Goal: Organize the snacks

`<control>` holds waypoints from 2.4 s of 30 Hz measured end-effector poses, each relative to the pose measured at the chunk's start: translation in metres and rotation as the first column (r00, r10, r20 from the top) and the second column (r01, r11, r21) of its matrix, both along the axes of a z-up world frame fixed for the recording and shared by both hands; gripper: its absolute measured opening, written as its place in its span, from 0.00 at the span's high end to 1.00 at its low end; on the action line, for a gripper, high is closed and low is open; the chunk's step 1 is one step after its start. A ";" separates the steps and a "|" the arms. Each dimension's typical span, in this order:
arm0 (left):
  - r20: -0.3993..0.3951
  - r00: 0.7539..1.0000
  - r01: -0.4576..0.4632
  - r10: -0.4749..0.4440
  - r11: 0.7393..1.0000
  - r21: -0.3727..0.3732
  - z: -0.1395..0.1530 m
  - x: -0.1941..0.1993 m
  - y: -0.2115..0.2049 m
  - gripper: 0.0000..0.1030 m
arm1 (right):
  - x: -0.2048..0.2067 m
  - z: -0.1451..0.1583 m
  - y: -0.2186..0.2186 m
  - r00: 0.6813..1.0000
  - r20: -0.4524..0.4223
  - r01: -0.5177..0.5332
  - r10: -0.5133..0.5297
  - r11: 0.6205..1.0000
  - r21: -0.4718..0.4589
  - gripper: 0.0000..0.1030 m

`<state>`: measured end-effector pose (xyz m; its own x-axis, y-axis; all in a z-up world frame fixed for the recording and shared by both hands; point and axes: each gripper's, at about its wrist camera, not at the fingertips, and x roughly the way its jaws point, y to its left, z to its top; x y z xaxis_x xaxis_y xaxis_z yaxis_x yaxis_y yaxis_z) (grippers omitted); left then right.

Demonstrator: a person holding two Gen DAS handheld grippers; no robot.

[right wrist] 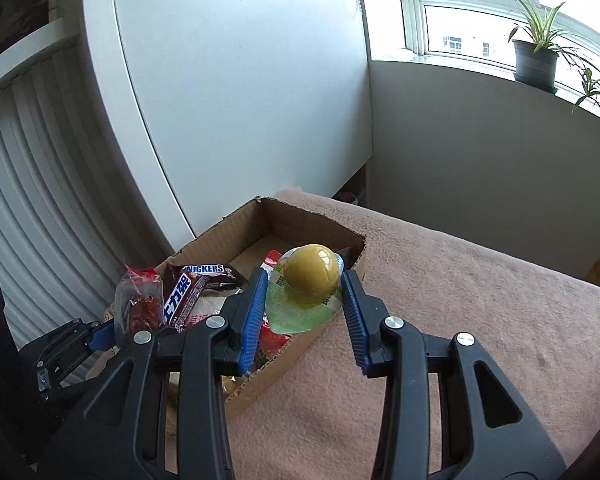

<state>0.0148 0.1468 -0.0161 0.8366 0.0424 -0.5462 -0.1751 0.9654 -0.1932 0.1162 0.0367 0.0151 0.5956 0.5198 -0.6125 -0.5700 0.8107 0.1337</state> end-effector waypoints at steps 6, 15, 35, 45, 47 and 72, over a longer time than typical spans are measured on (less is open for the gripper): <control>-0.028 0.999 -0.035 0.036 0.999 0.023 -0.006 0.003 0.005 0.67 | 0.017 -0.014 0.023 0.999 -0.042 -0.003 0.004 1.000 0.017 0.61; -0.026 0.997 -0.066 0.068 0.995 0.079 -0.008 -0.001 0.002 0.64 | 0.022 -0.022 0.030 0.998 -0.059 0.008 -0.006 0.999 0.034 0.36; 0.012 0.997 -0.082 0.081 0.993 0.087 0.001 -0.007 -0.007 0.24 | -0.002 -0.005 0.000 0.996 0.042 0.073 -0.074 0.997 0.023 0.00; 0.026 0.996 -0.084 0.082 0.991 0.101 -0.002 -0.029 -0.026 0.23 | -0.029 -0.006 -0.043 0.990 0.062 0.124 -0.126 0.992 0.034 0.00; 0.033 0.996 -0.090 0.087 0.990 0.104 -0.002 -0.033 -0.028 0.23 | -0.036 -0.008 -0.051 0.990 0.062 0.127 -0.130 0.991 0.037 0.00; 0.025 0.991 -0.134 0.131 0.979 0.153 -0.009 -0.049 -0.046 0.23 | -0.072 -0.022 -0.077 0.986 0.098 0.131 -0.133 0.991 0.030 0.00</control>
